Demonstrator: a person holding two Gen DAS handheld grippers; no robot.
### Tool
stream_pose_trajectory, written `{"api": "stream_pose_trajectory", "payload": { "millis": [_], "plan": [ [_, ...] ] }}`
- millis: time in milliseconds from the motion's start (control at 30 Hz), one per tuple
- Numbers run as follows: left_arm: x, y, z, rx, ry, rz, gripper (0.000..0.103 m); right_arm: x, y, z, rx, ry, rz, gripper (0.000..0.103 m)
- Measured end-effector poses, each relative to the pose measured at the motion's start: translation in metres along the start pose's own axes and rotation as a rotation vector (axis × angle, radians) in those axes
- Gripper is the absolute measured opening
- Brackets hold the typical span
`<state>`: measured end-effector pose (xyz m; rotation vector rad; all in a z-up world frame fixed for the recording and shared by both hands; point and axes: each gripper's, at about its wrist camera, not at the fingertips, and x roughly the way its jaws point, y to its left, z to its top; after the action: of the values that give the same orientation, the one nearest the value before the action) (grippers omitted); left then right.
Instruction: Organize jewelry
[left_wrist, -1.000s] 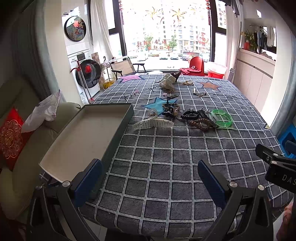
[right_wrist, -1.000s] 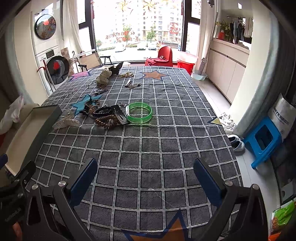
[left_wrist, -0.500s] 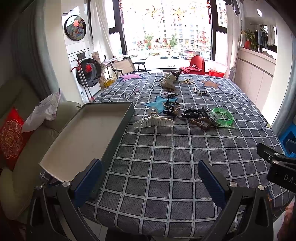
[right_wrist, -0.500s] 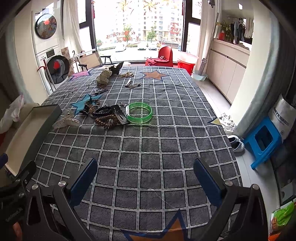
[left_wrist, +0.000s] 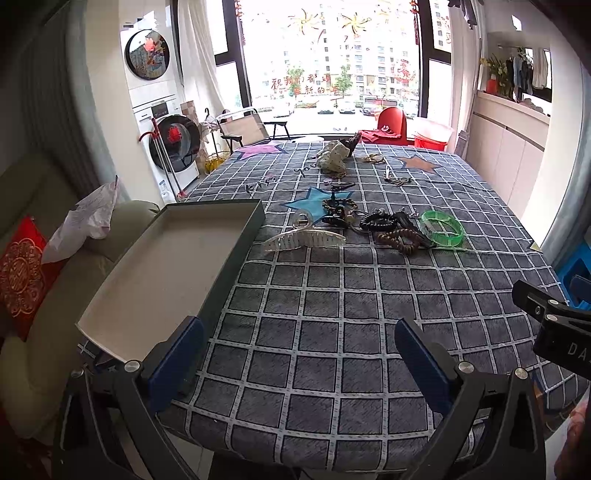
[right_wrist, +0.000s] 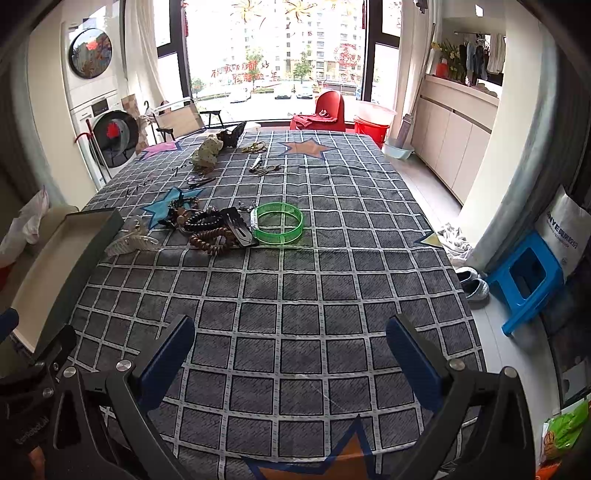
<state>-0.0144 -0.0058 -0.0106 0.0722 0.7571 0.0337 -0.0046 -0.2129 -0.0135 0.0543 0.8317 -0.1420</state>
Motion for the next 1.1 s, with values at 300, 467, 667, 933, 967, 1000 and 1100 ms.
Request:
{"api": "stream_pose_trajectory", "payload": {
  "millis": [300,467,667,933,967,1000,1100],
  "plan": [
    [0.0017,0.0025,-0.0004,-0.01,0.005,0.003,0.103,-0.0003,-0.0001,-0.0022,0.004,0.004,0.003,0.103],
    [0.0016,0.0036,-0.0003,-0.011,0.005,0.004,0.103,-0.0008,-0.0004,-0.0017,0.005,0.002,0.004,0.103],
    [0.0027,0.0057,-0.0002,-0.016,0.013,0.002,0.103,0.0001,0.0007,-0.0006,0.002,0.009,0.006,0.103],
    [0.0056,0.006,-0.0005,-0.02,0.023,0.005,0.103,0.001,0.0003,-0.0007,0.002,0.01,0.007,0.103],
    [0.0061,0.006,-0.0003,-0.02,0.024,0.005,0.103,0.0011,0.0003,-0.0008,0.002,0.011,0.007,0.103],
    [0.0065,0.0057,-0.0004,-0.019,0.025,0.005,0.103,0.0011,0.0003,-0.001,0.002,0.011,0.007,0.103],
    [0.0079,0.0055,-0.0007,-0.019,0.026,0.009,0.103,0.0017,0.0007,-0.0011,0.003,0.011,0.006,0.103]
  ]
}}
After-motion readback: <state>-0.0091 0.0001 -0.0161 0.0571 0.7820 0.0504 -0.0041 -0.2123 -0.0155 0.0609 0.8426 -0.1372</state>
